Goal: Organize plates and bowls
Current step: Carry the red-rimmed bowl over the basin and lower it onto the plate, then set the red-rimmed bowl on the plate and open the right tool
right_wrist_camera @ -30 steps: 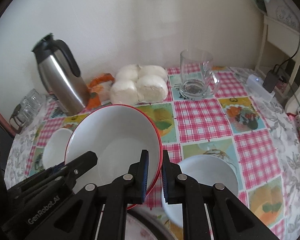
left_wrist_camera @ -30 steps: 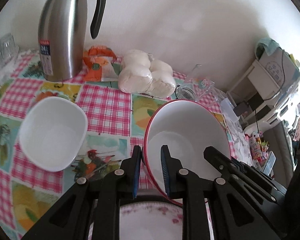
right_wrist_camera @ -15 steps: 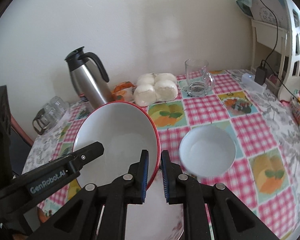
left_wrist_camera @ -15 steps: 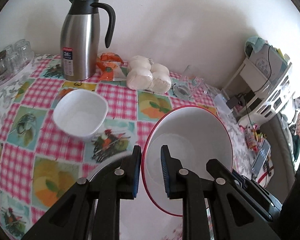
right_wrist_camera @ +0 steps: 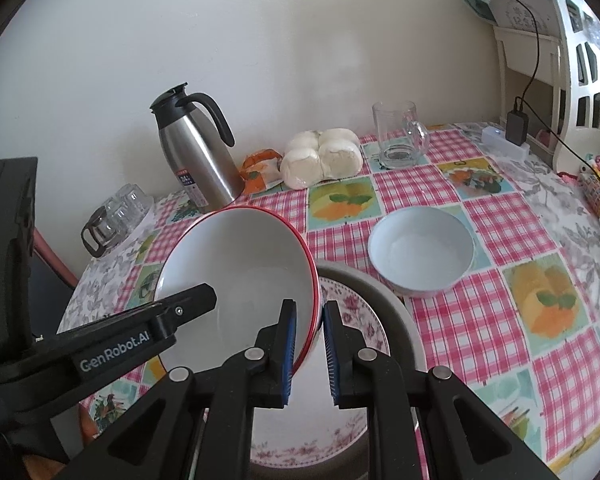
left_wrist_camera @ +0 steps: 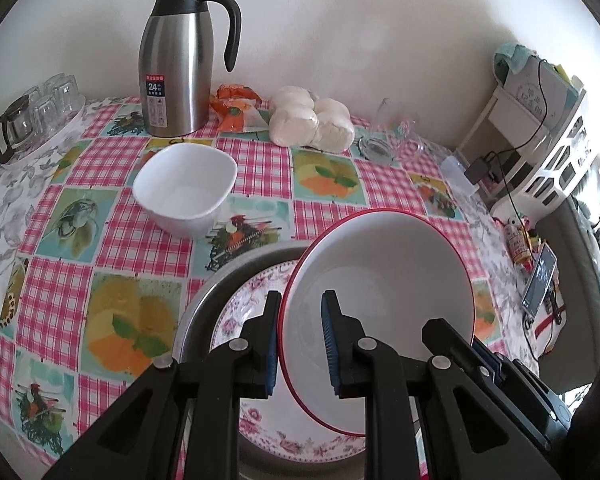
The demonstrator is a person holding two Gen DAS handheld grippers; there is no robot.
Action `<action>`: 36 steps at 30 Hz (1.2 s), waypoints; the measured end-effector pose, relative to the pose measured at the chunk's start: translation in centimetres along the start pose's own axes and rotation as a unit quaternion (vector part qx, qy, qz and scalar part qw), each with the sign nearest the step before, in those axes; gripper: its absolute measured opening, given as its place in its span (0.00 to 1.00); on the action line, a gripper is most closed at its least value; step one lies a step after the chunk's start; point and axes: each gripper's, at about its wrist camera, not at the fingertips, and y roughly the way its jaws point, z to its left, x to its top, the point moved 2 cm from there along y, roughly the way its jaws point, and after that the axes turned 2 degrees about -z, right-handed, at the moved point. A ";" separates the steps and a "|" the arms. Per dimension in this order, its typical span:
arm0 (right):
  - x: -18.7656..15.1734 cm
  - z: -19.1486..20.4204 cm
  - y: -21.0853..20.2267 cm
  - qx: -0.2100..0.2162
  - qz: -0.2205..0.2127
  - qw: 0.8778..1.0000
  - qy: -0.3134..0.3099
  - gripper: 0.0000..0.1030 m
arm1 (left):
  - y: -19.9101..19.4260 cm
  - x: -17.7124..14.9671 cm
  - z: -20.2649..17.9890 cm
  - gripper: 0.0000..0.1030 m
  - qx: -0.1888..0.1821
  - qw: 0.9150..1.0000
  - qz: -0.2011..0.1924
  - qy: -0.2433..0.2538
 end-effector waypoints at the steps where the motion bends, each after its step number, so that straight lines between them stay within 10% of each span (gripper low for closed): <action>1: -0.1 -0.1 0.0 -0.001 0.003 1.000 0.001 0.16 | 0.0 -0.1 -0.1 0.20 0.004 1.000 0.002 0.003; 36: -2.6 -1.3 3.6 -0.004 0.080 0.997 0.022 0.16 | 3.2 -1.9 0.8 0.20 0.048 0.996 0.076 -0.007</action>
